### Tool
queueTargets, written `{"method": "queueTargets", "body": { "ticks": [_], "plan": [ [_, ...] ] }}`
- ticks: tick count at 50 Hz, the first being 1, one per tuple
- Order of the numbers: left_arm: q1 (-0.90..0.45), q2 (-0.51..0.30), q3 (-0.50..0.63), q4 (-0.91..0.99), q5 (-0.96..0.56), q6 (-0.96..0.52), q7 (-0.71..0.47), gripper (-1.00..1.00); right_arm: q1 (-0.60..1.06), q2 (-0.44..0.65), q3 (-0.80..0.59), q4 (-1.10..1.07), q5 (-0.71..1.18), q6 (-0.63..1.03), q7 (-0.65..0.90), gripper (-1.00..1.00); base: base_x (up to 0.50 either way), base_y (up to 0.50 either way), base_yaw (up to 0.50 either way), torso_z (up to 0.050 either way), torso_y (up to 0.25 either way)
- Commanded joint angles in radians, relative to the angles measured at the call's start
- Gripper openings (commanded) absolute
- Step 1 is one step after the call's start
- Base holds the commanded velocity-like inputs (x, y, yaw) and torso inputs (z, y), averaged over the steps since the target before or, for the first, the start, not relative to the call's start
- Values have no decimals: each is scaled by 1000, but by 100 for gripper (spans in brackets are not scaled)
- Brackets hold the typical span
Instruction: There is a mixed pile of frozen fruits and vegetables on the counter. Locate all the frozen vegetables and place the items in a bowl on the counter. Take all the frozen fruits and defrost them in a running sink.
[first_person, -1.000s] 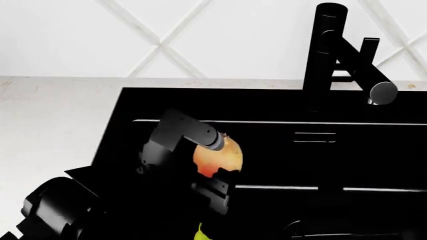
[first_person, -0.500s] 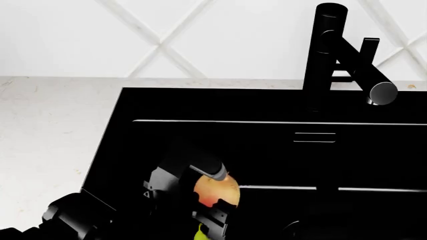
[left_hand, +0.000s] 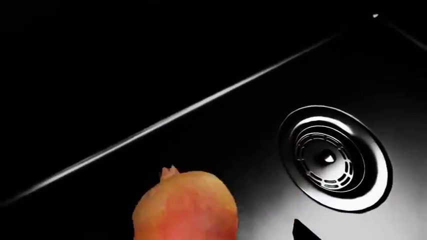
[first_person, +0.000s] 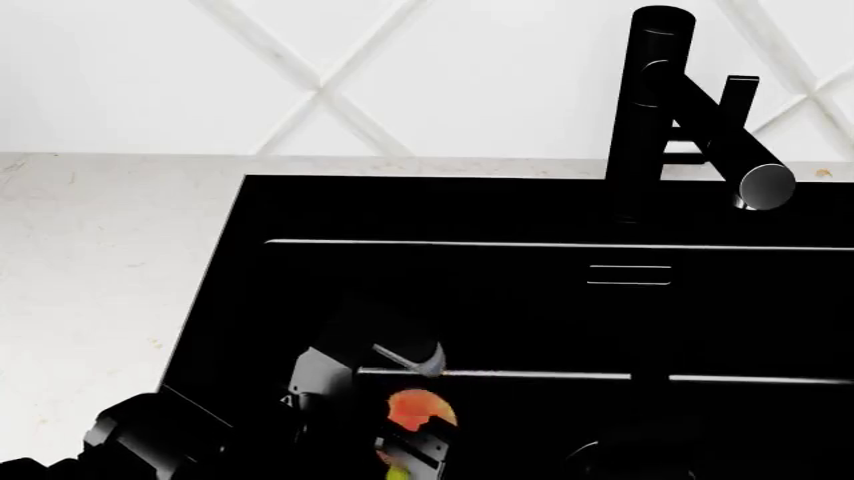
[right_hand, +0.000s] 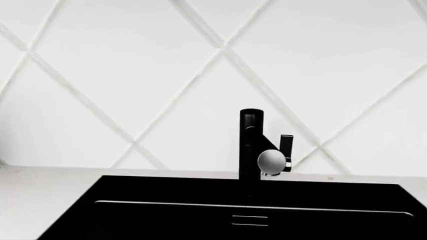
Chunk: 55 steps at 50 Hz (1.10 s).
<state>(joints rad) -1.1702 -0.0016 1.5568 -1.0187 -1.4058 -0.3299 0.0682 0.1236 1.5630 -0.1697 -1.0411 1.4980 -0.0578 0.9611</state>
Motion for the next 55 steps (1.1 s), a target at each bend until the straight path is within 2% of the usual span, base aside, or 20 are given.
{"method": "queueTargets", "body": {
  "ticks": [1,11,16,22,32,55],
  "plan": [
    [-27,2,0,19,-15,-6,-14,100,-28,-3,-1,7,-20,-14,-6,100,0,0,0,0,0],
    [-60,1,-2,34,-24,36,-31,100,-4,-16,30,5,13,32,-11,100,0,0,0,0,0],
    [-78,-15,-10,62,-24,56,-57,100,104,-86,27,11,64,146,-12,100,0,0,0,0,0],
    [-98,-214,-43,447,-54,52,-257,100,325,-199,-38,53,136,316,-2,100,0,0,0,0,0],
    [-135,-432,-87,875,-81,53,-480,100,401,-247,-69,77,157,380,0,100,0,0,0,0,0],
    [-127,-824,-179,1423,-113,122,-815,100,464,-294,-102,107,169,446,-9,100,0,0,0,0,0]
  ]
}}
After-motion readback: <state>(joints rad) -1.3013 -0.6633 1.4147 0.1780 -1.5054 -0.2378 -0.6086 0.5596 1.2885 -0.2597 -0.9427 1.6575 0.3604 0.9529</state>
